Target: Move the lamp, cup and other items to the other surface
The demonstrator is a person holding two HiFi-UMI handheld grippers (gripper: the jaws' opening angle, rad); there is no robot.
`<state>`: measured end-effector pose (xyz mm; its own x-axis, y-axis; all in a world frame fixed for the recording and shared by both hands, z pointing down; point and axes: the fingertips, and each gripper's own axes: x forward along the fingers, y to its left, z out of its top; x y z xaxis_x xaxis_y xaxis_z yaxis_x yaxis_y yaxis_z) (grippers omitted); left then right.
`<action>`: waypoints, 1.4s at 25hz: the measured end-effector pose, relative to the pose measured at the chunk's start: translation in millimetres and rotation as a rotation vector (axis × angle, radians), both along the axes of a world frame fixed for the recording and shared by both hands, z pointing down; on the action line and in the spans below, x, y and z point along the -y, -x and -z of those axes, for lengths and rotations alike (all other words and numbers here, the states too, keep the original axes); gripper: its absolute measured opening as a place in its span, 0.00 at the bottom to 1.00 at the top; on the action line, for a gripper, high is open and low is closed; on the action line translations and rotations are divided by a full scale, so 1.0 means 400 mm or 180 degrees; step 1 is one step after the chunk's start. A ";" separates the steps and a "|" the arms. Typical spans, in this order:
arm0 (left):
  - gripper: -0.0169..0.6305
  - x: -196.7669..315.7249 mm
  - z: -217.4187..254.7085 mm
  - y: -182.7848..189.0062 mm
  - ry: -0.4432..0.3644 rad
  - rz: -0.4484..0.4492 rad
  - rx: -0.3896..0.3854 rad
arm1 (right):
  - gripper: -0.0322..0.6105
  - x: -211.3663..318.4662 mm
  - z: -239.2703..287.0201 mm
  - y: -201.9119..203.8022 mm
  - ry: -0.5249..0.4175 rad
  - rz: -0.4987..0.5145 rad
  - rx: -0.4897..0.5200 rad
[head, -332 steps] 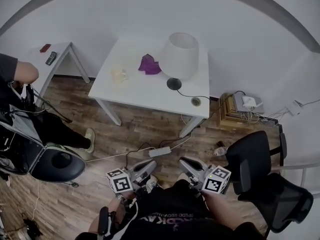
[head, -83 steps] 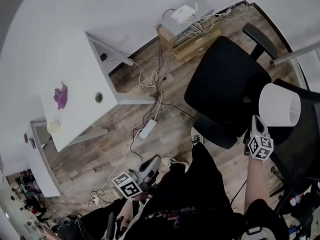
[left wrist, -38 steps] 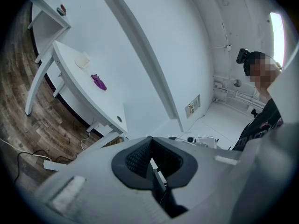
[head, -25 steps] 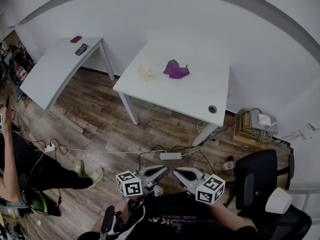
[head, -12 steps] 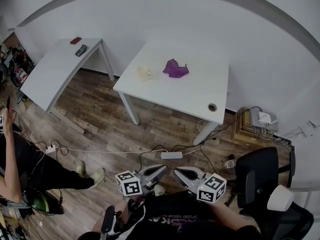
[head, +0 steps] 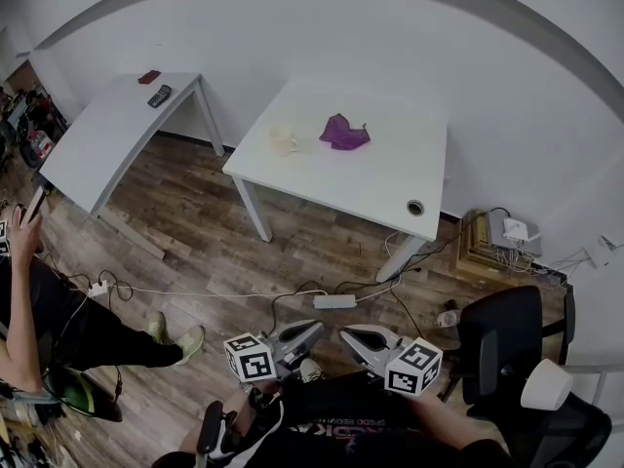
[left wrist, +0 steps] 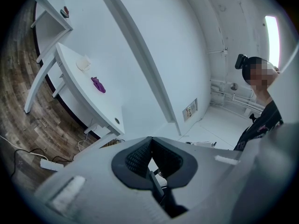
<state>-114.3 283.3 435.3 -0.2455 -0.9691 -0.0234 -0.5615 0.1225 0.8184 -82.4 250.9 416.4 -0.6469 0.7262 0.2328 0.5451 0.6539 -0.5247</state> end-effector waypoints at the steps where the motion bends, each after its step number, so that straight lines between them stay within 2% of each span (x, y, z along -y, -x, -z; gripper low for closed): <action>1: 0.02 -0.003 -0.001 0.002 -0.0015 0.0012 -0.0011 | 0.05 -0.002 0.001 0.001 -0.0003 0.0000 0.0005; 4: 0.02 -0.012 -0.004 0.005 0.0063 0.0020 0.0037 | 0.05 -0.006 0.008 0.007 0.0007 -0.0039 0.0023; 7: 0.02 -0.023 -0.009 0.000 0.0253 -0.0004 0.0211 | 0.05 -0.007 0.010 0.010 0.0012 -0.0107 0.0043; 9: 0.03 -0.031 -0.008 -0.002 0.0291 -0.0005 0.0280 | 0.05 -0.002 0.009 0.017 0.0010 -0.0164 0.0044; 13: 0.02 -0.063 0.005 -0.003 0.0197 0.0106 0.0291 | 0.05 0.001 0.025 0.030 0.0045 -0.0264 0.0049; 17: 0.02 -0.096 0.020 -0.010 0.0069 0.0231 0.0283 | 0.06 -0.014 0.034 0.029 0.0030 -0.0232 0.0076; 22: 0.02 -0.125 0.016 -0.011 0.0135 0.0342 0.0304 | 0.08 -0.017 0.037 0.065 0.0050 -0.0206 0.0093; 31: 0.02 -0.204 0.020 0.027 0.0483 0.0687 0.0519 | 0.10 -0.008 0.037 0.237 -0.0026 -0.0032 0.0220; 35: 0.02 -0.232 0.025 0.080 0.0474 0.0980 0.0462 | 0.12 0.003 0.042 0.352 -0.0058 0.0064 0.0272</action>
<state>-146.3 376.2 425.1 -0.5305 -0.8458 0.0564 -0.5887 0.4155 0.6933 -223.4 249.8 399.4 -0.6504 0.7352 0.1908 0.6004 0.6515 -0.4638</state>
